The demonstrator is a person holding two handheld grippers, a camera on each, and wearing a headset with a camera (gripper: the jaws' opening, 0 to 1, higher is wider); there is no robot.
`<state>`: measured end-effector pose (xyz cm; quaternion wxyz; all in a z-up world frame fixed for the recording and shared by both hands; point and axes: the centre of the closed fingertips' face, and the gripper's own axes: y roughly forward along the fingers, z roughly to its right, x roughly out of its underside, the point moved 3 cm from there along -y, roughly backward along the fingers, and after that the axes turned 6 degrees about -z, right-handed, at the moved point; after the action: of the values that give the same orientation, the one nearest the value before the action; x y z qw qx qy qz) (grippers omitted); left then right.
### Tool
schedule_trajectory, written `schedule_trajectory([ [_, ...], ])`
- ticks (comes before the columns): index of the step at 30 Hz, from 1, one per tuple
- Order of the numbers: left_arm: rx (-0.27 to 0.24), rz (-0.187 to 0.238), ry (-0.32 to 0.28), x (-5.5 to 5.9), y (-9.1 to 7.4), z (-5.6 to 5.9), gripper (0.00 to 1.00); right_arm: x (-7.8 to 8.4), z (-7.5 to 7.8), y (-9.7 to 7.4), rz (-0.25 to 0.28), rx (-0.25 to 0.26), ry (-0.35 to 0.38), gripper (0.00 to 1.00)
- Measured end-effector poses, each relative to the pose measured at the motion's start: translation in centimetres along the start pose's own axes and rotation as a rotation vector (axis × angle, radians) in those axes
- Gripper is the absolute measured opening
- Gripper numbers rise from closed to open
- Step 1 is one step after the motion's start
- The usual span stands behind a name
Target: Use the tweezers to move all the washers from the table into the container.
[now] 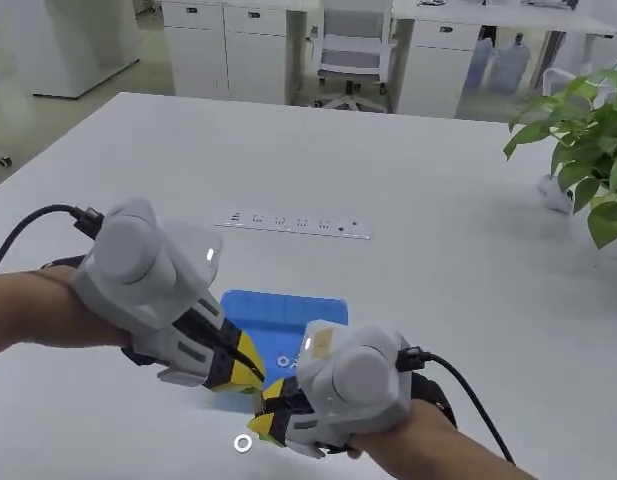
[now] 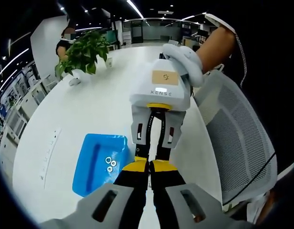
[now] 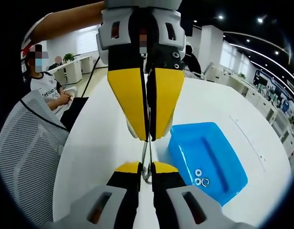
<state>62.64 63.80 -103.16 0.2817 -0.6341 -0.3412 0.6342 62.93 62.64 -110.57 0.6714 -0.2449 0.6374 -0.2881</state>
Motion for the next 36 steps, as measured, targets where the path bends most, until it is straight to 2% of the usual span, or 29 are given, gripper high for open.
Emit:
schedule_trajectory([
  [9, 0.002, 0.003, 0.016, -1.2, -0.9, -0.4, 0.05, -0.8, 0.5, -1.2, 0.004, 0.015, -0.008, 0.09],
  [13, 0.000, 0.002, 0.025, -1.8, -1.4, -0.9, 0.05, -1.2, 1.1, -1.8, 0.016, 0.022, -0.002, 0.09],
  [19, -0.001, 0.003, 0.035, -2.3, -1.9, -1.5, 0.05, -1.9, 1.8, -2.5, 0.002, 0.031, -0.019, 0.09],
  [36, -0.030, -0.004, 0.060, -3.5, -3.4, -4.5, 0.05, -3.2, 5.0, -3.4, 0.031, 0.057, -0.013, 0.09],
])
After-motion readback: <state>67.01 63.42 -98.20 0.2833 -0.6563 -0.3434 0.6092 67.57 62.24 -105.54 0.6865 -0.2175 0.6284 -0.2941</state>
